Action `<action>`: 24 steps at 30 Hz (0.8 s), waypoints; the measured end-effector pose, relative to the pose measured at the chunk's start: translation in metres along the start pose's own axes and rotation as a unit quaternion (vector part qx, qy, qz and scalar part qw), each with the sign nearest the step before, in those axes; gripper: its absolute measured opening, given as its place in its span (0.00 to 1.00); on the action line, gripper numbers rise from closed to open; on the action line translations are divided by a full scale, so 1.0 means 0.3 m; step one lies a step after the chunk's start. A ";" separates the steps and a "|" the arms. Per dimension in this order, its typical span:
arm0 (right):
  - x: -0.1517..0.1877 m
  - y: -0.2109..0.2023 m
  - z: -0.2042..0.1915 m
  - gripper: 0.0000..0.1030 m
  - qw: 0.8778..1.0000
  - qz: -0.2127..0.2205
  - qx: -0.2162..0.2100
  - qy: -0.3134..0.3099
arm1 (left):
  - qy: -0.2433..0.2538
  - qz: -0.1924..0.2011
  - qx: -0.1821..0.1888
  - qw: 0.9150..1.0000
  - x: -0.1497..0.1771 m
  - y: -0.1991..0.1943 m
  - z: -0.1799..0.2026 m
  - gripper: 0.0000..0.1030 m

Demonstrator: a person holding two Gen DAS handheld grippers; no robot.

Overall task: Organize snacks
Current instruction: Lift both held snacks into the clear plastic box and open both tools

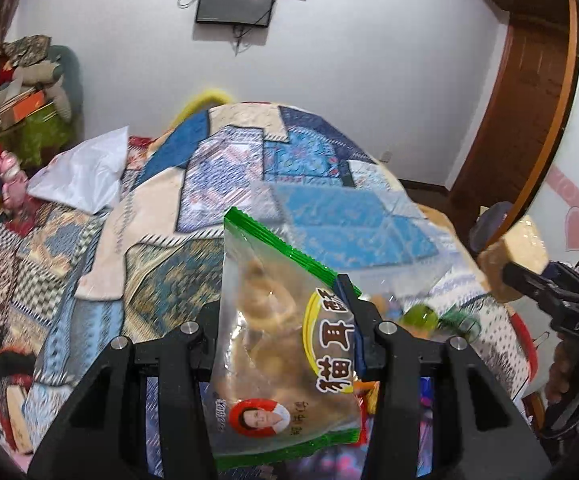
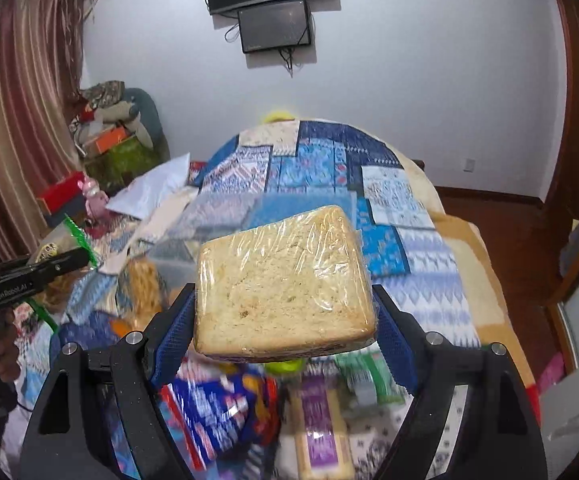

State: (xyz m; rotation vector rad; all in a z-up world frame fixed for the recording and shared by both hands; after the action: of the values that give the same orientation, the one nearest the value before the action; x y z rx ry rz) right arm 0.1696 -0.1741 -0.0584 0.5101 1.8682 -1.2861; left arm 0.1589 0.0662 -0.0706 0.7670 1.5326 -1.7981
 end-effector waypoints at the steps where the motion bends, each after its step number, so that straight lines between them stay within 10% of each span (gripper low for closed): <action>1: -0.018 0.017 -0.003 0.78 1.000 0.002 -0.001 -0.001 | 0.003 0.001 0.000 1.000 -0.016 0.011 0.008 0.44; 24: -0.110 0.375 -0.005 0.78 0.998 -0.060 -0.010 -0.013 | -0.009 -0.043 -0.010 0.999 -0.204 0.460 0.025 0.44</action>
State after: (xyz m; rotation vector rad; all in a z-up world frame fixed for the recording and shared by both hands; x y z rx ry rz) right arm 0.2679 -0.1240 -0.0983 0.3739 1.9135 -1.3444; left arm 0.3047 0.0498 -0.1063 0.6825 1.5910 -1.8446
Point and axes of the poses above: each gripper's, at about its wrist camera, not at the fingertips, and y roughly the way its jaws point, z to its right, x to its underside, the point moved 1 cm from there along y, roughly the way its jaws point, and after that the axes turned 3 degrees about y, right-handed, at the moved point
